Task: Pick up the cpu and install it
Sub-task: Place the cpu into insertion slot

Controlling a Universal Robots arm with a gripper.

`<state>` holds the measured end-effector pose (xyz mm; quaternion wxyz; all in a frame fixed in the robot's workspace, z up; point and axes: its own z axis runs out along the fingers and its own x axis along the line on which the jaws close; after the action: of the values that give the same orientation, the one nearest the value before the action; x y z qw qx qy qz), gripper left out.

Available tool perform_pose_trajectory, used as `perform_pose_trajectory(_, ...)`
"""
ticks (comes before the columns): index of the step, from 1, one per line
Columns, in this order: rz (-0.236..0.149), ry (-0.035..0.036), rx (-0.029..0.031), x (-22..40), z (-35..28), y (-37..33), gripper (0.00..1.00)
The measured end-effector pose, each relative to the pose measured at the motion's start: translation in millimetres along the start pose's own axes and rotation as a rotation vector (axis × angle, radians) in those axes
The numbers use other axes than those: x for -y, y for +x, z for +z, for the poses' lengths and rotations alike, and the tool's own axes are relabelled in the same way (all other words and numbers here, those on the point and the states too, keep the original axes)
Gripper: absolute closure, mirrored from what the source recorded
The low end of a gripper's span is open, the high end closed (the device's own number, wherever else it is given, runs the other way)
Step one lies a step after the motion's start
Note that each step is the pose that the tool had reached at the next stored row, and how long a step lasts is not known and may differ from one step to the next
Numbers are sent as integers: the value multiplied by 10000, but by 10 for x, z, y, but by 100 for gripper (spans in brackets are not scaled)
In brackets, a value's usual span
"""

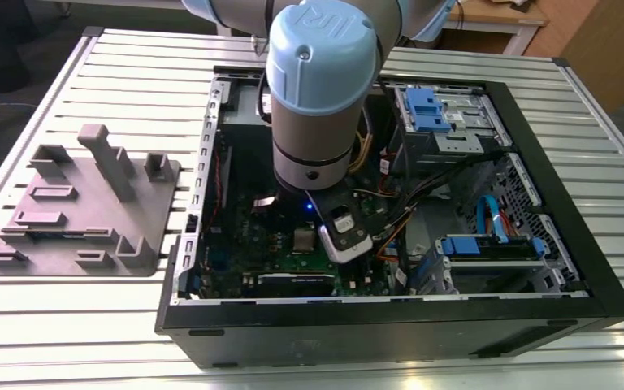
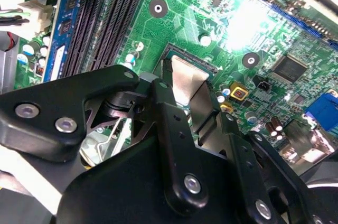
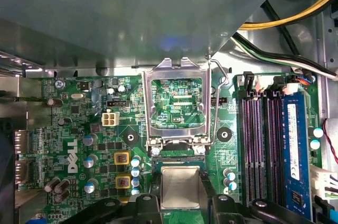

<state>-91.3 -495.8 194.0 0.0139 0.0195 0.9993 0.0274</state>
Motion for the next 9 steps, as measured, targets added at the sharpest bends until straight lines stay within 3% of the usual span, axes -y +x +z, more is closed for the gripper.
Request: perform_pose_trajectory(9, -173, -11, 11, 2, 0, 6, 62)
